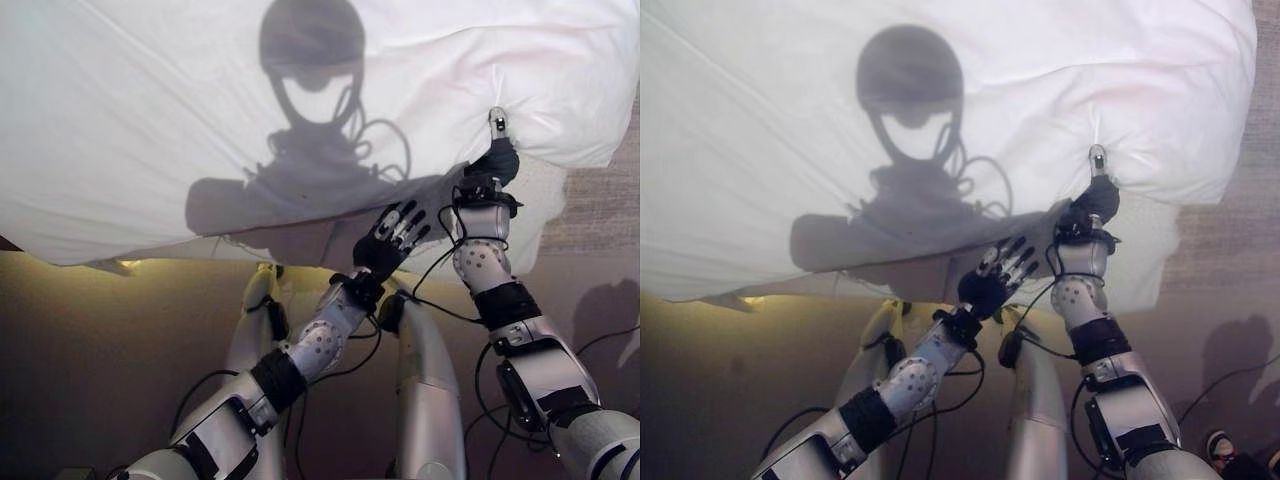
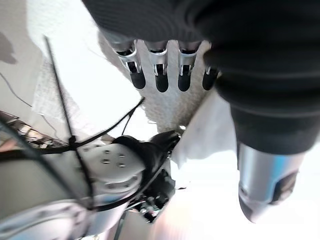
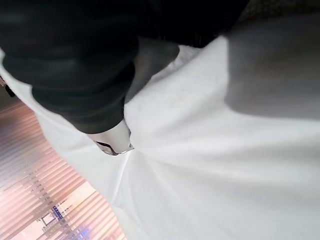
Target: Make the bed
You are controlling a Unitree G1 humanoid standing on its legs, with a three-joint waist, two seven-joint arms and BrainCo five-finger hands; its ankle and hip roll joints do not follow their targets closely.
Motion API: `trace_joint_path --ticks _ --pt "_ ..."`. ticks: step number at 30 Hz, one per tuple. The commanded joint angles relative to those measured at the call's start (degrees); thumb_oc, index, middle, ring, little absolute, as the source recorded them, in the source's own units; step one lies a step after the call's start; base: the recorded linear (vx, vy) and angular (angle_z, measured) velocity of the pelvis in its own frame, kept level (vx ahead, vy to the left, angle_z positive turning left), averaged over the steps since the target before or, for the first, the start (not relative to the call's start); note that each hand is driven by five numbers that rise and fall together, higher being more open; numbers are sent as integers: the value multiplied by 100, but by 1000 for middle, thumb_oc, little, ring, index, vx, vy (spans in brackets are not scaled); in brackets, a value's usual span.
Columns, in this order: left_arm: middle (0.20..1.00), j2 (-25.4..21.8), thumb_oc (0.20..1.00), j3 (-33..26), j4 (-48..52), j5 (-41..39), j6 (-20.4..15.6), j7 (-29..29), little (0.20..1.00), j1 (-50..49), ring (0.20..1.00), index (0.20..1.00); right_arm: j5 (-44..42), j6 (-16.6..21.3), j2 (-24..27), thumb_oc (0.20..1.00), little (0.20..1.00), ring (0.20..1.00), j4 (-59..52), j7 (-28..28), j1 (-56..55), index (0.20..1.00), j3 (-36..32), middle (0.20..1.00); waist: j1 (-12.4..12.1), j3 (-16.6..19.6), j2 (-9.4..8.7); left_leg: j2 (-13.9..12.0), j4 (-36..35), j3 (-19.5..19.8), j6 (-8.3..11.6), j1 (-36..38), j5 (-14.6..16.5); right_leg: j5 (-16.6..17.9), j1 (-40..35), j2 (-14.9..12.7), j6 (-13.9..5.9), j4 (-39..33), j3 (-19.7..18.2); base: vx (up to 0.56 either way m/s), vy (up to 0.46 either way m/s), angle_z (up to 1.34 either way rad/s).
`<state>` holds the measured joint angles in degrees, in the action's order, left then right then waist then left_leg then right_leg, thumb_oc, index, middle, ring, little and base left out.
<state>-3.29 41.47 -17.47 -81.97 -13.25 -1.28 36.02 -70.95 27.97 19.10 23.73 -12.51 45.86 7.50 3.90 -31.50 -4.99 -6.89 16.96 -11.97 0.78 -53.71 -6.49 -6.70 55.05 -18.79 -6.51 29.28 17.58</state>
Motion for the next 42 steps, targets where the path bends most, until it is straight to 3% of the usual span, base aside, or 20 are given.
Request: trace_joint_path --ticks 1,15,26,35,42 --pt "1000 238 1000 58 95 85 -107 -2 1000 89 1000 1000 55 231 107 200 200 200 -614 239 -6 200 23 200 0 171 -136 -379 733 228 453 -50 879 1077 89 -277 -616 -397 362 0 0 0" --pt "1000 343 1000 -23 -94 66 -143 -19 1000 164 1000 1000 128 208 91 200 200 200 -635 190 32 200 56 200 32 171 -135 -398 744 204 464 -61 882 1103 95 -278 -629 -407 368 0 0 0" --pt "1000 682 1000 -720 -394 -377 -602 -175 1000 671 1000 1000 24 213 -63 200 200 200 -676 250 -4 200 124 200 87 171 -149 -446 822 205 489 -134 907 1135 143 -266 -644 -405 398 0 0 0" --pt "1000 658 1000 -1328 -380 -606 -980 -356 1000 854 1000 1000 13 198 -165 200 200 200 -744 221 -56 200 64 200 89 171 -106 -463 870 204 485 -226 915 1158 175 -260 -650 -436 451 0 0 0" --pt "1000 654 1000 -1475 -409 -641 -1070 -420 1000 884 1000 1000 59 183 -187 200 200 200 -732 170 12 200 56 200 94 171 -87 -475 899 197 485 -239 934 1158 217 -257 -653 -413 437 0 0 0"
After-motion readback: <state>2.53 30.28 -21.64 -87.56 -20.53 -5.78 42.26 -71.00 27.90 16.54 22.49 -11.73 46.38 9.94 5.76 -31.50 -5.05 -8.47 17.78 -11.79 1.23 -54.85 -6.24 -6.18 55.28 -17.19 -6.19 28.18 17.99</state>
